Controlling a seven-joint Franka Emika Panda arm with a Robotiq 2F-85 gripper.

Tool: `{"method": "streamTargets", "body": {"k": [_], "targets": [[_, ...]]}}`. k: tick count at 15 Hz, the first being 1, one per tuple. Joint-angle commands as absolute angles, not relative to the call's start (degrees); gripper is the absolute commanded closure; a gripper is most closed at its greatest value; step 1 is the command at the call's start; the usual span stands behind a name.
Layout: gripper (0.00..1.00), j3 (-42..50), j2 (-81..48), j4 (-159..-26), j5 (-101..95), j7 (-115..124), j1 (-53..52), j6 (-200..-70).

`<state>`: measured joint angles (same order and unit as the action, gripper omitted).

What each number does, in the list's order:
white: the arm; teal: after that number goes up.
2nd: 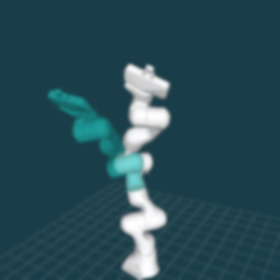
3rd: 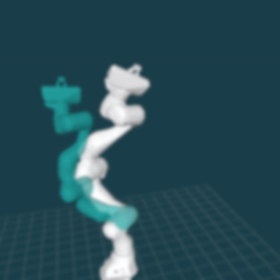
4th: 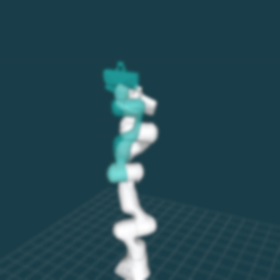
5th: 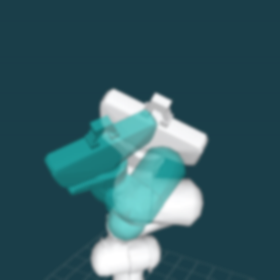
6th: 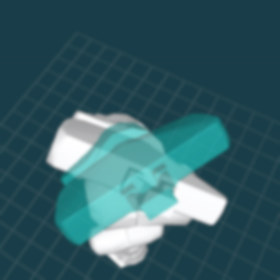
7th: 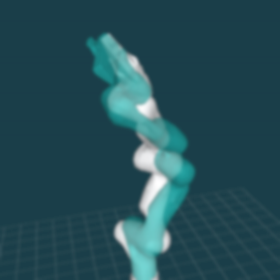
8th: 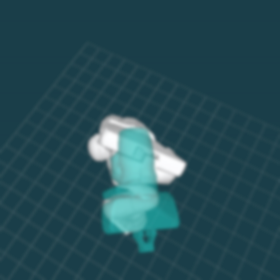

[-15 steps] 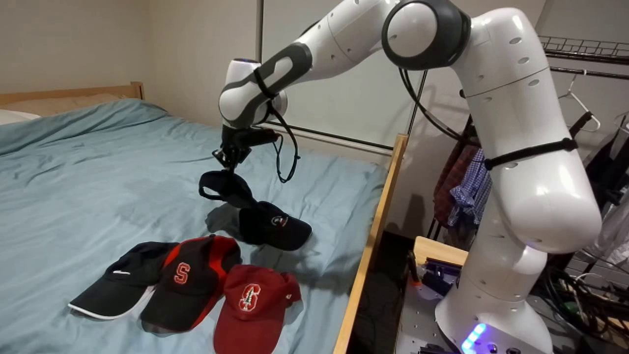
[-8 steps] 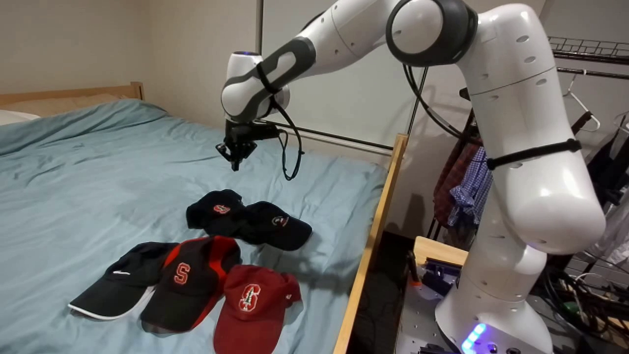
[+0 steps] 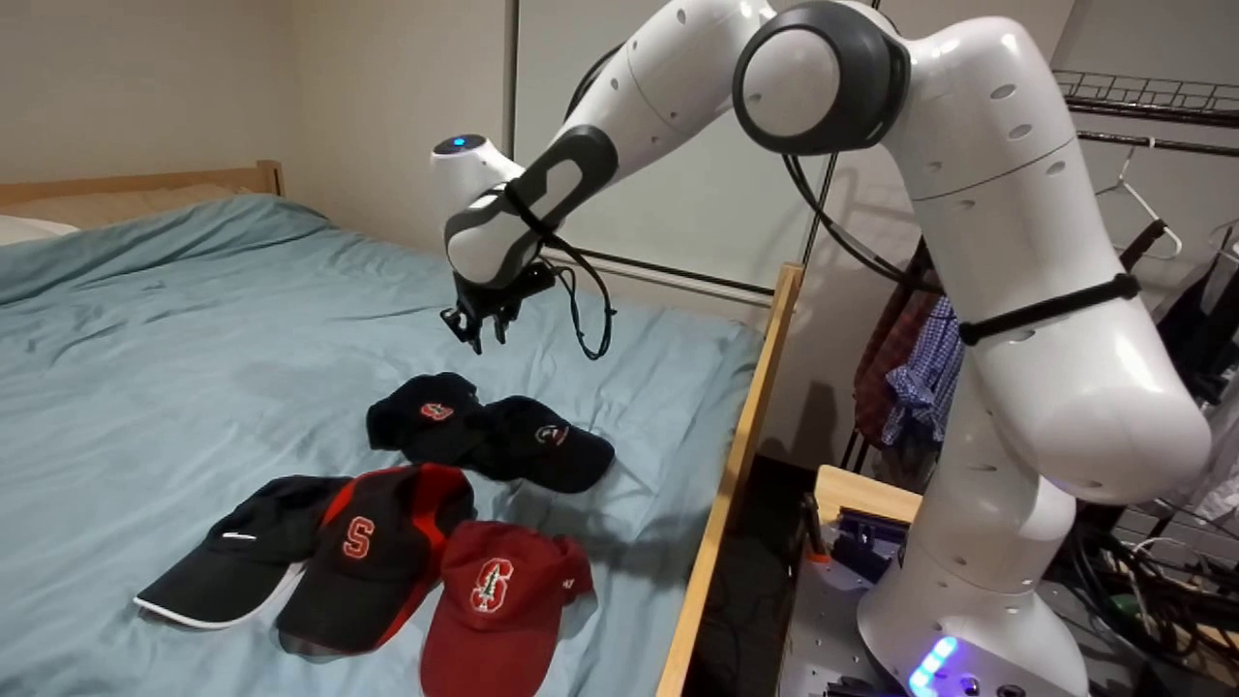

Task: Point the two caps on the right to the left

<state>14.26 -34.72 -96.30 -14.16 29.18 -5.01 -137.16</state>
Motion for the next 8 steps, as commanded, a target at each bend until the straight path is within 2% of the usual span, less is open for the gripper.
{"method": "streamTargets", "body": {"k": [1, 5, 8], "targets": [[0.25, 13.4, -38.1, -95.1, -13.1, 28.3, -3.4, -143.5], [0.02, 11.6, -42.1, -94.9, -8.3, 26.0, -0.8, -148.2], [0.0, 7.1, -44.9, -94.6, -2.0, 20.1, 3.4, -155.3]]}}
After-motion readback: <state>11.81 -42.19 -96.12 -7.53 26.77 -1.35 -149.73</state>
